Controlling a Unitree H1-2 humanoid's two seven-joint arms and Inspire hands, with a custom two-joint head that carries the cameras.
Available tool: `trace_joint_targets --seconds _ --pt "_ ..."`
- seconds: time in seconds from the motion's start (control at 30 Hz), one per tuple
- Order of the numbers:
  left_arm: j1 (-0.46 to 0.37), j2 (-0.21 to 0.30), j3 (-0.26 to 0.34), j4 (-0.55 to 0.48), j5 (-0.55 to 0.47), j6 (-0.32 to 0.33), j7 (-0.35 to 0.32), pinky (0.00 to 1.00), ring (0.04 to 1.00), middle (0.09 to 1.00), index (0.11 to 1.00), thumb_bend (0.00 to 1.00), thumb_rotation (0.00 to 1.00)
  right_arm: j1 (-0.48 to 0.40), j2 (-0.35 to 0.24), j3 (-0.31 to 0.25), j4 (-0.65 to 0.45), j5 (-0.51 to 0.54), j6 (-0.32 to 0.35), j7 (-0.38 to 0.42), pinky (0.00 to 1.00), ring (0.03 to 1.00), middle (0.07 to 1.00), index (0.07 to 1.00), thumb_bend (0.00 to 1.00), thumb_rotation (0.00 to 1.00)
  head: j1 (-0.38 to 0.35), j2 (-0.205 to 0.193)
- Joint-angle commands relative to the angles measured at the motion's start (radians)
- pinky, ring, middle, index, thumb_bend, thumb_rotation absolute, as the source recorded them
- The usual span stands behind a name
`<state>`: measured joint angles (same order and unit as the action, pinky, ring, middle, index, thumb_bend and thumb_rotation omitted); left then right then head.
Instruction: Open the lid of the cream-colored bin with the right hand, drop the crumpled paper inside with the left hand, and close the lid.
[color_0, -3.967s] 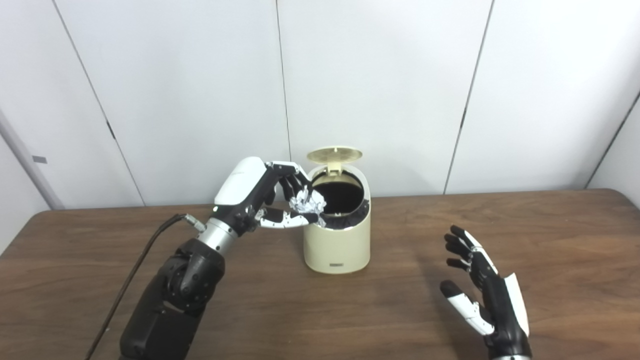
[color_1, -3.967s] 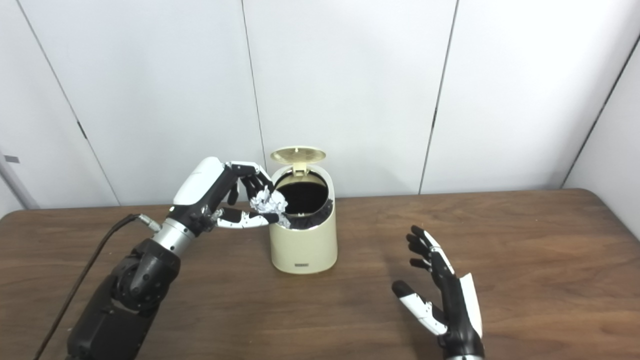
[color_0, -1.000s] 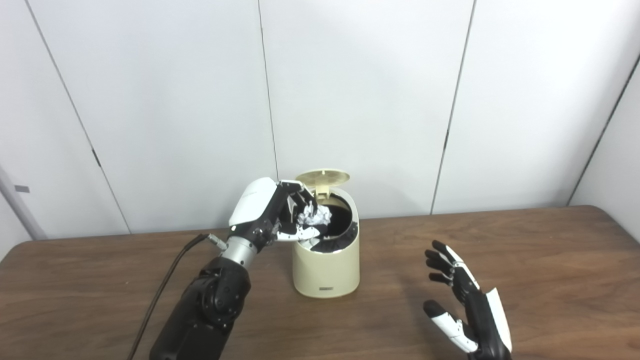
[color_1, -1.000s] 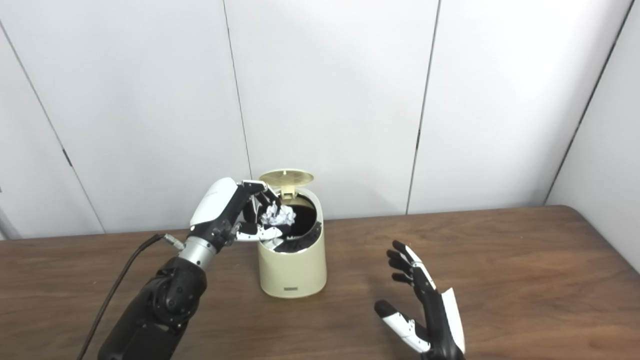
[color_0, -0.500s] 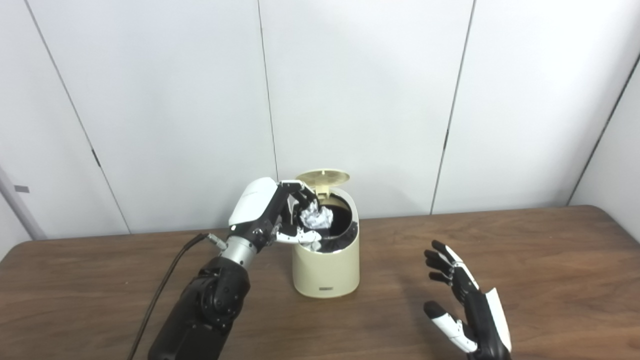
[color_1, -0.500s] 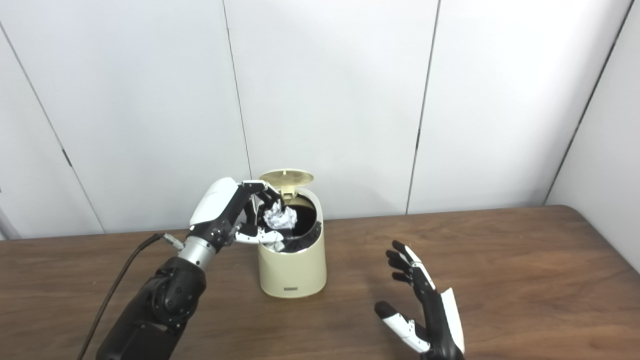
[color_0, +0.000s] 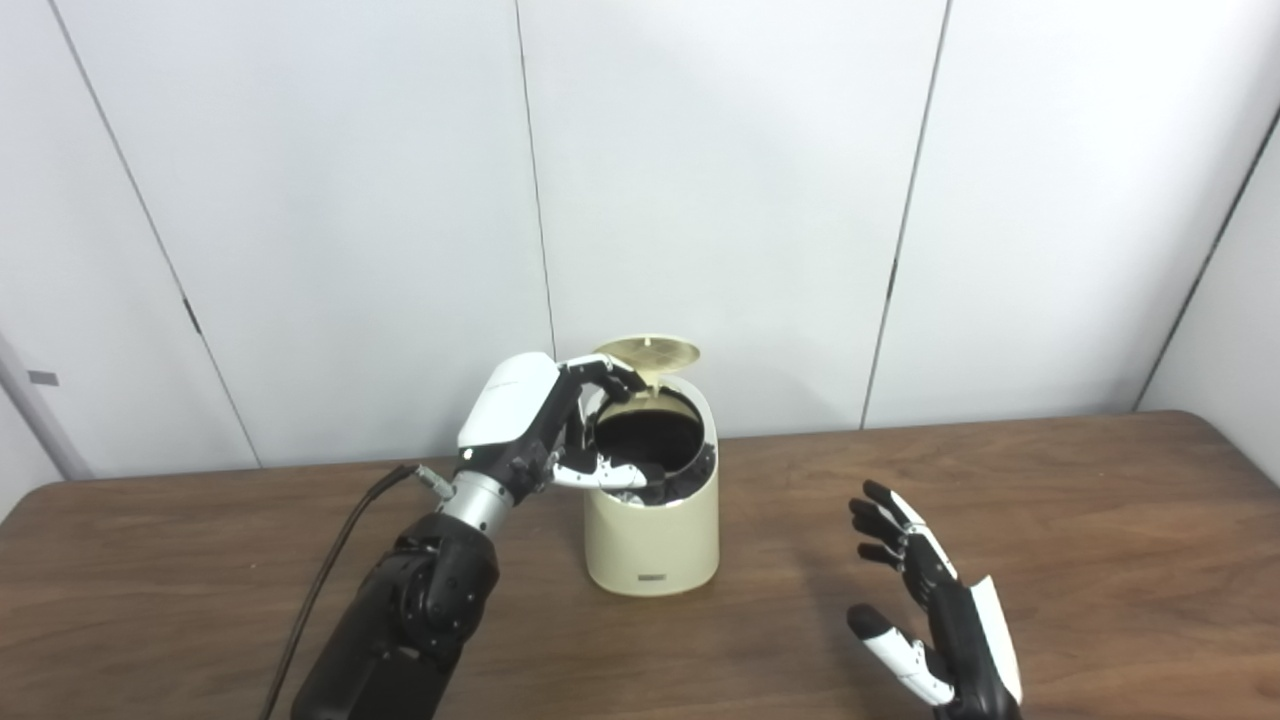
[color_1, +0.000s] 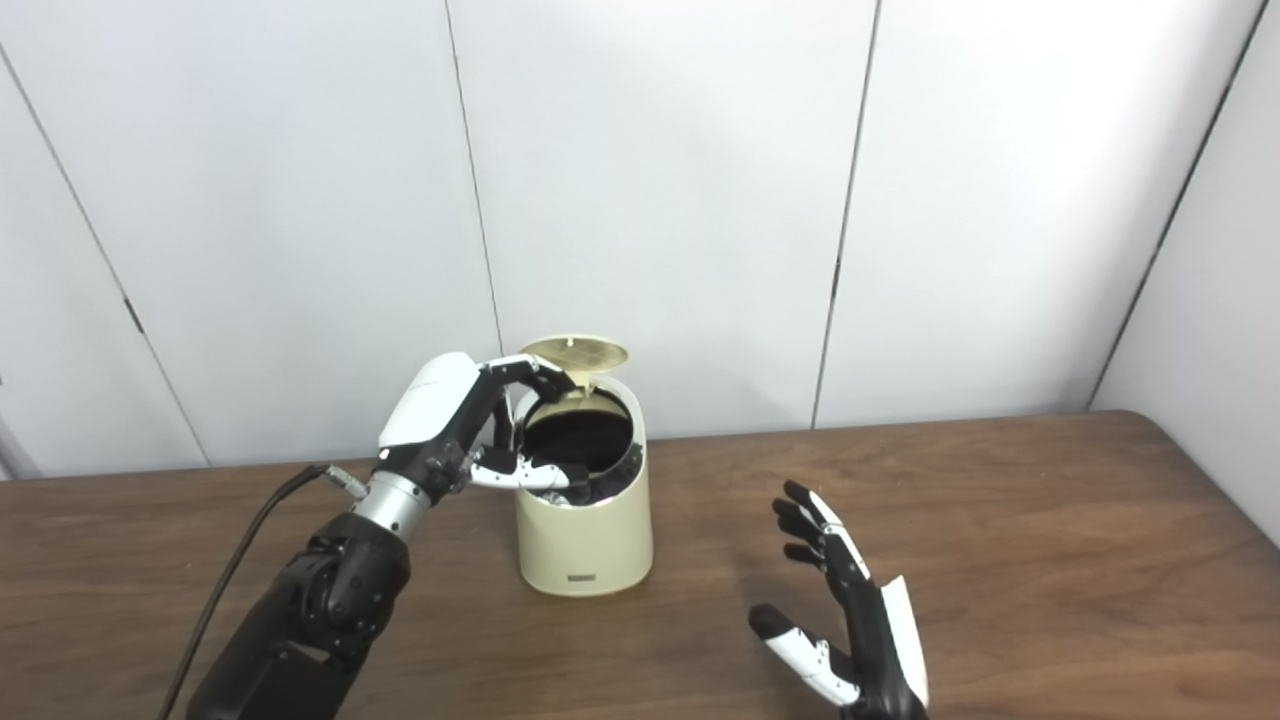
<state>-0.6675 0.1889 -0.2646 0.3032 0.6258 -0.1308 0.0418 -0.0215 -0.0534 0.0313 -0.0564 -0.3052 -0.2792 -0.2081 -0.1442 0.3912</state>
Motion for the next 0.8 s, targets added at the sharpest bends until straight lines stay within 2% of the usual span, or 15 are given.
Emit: trace_joint_targets --seconds 0.0,0.27,0.77 --pt "-0.03 0.004 0.0 -0.043 0.003 -0.034 0.027 0.52 0.614 0.666 0.69 1.0 0.34 0.014 0.039 0.022 0.035 -0.012 -0.025 -0.009 0.72 0.81 0.83 0.876 0.89 0.85 0.0 0.0" --pt "0.013 0.015 0.015 -0.102 -0.015 -0.048 0.019 0.51 0.593 0.643 0.669 1.0 0.33 0.011 0.034 0.018 0.038 -0.003 -0.023 -0.005 0.73 0.824 0.842 0.88 0.89 0.85 0.006 -0.002" --pt "0.157 0.082 0.098 -0.314 -0.099 -0.051 -0.053 0.48 0.566 0.615 0.611 1.0 0.31 0.011 0.025 0.011 0.033 0.011 -0.016 0.003 0.74 0.825 0.844 0.879 0.88 0.84 0.023 0.001"
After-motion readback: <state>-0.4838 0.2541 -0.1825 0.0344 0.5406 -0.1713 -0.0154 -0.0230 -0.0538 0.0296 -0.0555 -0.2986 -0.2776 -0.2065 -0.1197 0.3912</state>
